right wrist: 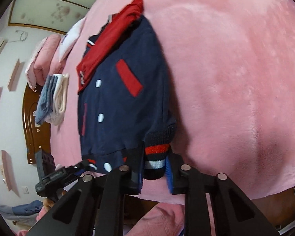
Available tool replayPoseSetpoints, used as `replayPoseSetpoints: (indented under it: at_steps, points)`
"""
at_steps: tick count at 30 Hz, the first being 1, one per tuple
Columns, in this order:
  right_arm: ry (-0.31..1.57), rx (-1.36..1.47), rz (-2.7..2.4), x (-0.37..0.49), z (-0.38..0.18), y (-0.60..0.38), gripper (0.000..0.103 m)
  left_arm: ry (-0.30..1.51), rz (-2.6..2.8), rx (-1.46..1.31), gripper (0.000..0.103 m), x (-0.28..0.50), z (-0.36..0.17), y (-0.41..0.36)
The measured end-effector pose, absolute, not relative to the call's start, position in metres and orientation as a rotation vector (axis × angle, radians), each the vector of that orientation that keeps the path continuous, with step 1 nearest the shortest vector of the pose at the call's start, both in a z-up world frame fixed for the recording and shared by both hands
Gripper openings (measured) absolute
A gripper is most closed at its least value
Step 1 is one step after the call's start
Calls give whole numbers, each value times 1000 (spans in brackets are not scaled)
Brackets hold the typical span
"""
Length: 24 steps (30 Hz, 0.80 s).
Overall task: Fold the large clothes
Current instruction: 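Grasp the hem with the left gripper while the right gripper grasps the hem too, then lift the hem with both grippers and fold it onto the collar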
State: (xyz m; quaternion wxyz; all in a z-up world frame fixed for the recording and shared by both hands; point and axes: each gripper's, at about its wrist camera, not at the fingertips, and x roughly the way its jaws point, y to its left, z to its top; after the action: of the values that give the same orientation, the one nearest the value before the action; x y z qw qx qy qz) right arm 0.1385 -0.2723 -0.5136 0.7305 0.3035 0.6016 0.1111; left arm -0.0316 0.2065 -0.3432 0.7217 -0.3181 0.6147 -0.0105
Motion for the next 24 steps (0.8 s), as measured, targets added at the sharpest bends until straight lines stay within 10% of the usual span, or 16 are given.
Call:
replayPoseSetpoints:
  at_steps: [24]
  points:
    - [870,1048,240,287,-349,-268,14,940,-106,-779,8,134,-186,224]
